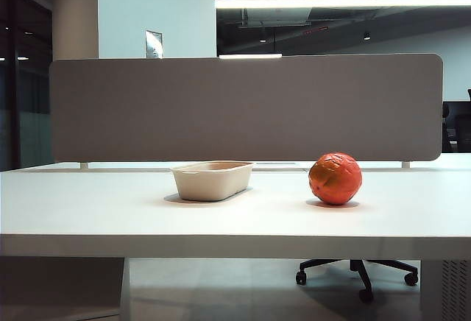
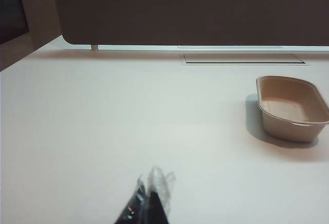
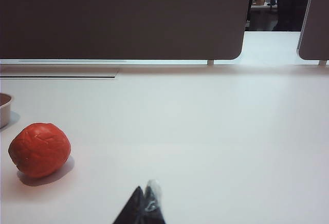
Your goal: Pick up the orange and place it into the paper lunchbox.
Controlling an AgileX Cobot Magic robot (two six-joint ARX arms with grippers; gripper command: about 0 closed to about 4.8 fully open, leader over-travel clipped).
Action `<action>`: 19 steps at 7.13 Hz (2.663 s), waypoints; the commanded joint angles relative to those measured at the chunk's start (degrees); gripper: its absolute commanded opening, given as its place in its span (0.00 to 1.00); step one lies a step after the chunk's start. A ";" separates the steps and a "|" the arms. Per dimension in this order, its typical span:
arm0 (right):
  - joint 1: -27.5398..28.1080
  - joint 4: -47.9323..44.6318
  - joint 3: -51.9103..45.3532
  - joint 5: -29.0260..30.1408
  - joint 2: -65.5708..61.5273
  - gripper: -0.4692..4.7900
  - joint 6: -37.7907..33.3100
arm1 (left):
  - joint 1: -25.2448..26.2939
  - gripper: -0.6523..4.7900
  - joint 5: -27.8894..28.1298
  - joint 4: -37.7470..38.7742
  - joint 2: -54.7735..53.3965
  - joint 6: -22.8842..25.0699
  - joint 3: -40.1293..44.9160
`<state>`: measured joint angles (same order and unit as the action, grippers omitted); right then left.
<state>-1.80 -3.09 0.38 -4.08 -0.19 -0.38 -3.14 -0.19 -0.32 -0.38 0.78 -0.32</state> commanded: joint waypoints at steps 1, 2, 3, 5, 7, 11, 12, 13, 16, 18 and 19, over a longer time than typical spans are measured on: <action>-0.11 -1.05 -0.15 -0.07 0.04 0.09 0.00 | -0.04 0.12 0.20 -1.11 0.20 0.26 0.02; -0.11 -1.05 -0.15 -0.07 0.04 0.09 -0.04 | -0.04 0.12 0.20 -1.09 0.20 0.26 0.02; -0.09 -0.85 5.27 -0.28 0.04 0.09 -1.81 | -0.04 0.11 3.50 -4.07 0.20 -4.39 -1.20; -0.09 1.18 7.89 -0.28 -0.07 0.09 -1.81 | -0.04 0.11 4.02 -4.04 0.20 -4.48 -2.03; -0.09 1.53 15.63 -0.26 -4.90 0.09 -1.77 | -0.04 0.11 4.07 -4.00 0.15 -6.27 -6.82; -3.23 0.61 45.66 11.74 -45.59 0.09 -2.25 | -5.38 0.11 -12.83 5.31 -45.38 -7.17 -50.82; -10.10 -0.57 46.66 11.76 -51.19 0.09 -2.25 | -16.68 0.11 -12.70 7.56 -51.08 -3.56 -54.31; -14.16 -0.17 46.64 11.67 -54.90 0.09 -2.25 | -23.63 0.11 -10.16 13.33 -51.49 -1.62 -54.36; -14.21 0.48 46.64 12.52 -57.77 0.09 -2.21 | -23.63 0.11 -15.12 16.46 -51.49 2.23 -54.38; -14.21 0.72 46.64 13.60 -58.14 1.00 -2.16 | -23.63 0.11 -15.12 16.41 -51.49 2.23 -54.38; -14.21 0.72 46.64 13.57 -58.14 1.00 -2.16 | -23.63 0.11 -15.19 16.41 -51.49 2.23 -54.38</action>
<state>-15.97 -1.54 46.74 9.26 -58.39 -2.50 -26.74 -14.96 16.60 -51.90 2.96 -54.37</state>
